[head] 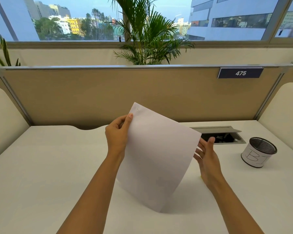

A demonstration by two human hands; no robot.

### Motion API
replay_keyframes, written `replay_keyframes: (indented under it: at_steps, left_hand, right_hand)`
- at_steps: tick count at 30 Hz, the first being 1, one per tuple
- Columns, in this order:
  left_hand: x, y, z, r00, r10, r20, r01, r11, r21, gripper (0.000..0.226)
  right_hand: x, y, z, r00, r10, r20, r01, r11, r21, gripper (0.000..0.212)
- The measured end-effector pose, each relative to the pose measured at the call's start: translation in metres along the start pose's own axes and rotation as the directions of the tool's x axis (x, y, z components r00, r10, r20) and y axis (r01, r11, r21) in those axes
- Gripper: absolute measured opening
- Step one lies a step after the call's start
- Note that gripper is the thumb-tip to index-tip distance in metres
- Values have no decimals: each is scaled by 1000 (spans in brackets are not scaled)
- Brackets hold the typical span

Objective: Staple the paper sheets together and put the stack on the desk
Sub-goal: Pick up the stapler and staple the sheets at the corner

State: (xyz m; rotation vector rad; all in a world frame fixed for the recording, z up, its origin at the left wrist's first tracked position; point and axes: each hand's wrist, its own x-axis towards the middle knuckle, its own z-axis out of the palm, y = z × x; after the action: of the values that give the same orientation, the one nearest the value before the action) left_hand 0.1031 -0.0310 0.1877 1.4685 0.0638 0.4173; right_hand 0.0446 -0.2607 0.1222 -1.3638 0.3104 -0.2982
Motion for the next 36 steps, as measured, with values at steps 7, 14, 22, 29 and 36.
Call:
replay_keyframes:
  at_steps: [7, 14, 22, 29, 36]
  left_hand:
    - [-5, 16, 6, 999, 17, -39, -19, 999, -47, 14]
    - [-2, 32, -1, 999, -18, 51, 19, 1000, -21, 10]
    - [-5, 48, 4, 994, -65, 93, 74, 992, -99, 14]
    - [-6, 52, 3, 987, -83, 137, 102, 986, -136, 10]
    - [-5, 54, 3, 985, -83, 154, 107, 981, -160, 11]
  right_hand:
    - [-5, -39, 30, 989, -117, 88, 110, 990, 87, 34]
    - [1, -50, 29, 983, -174, 50, 169, 982, 90, 16]
    - [0, -56, 29, 972, -230, 48, 226, 971, 81, 11]
    - [-1, -59, 28, 970, -238, 50, 232, 967, 104, 13]
    - [-1, -63, 31, 969, -240, 58, 233, 966, 107, 14]
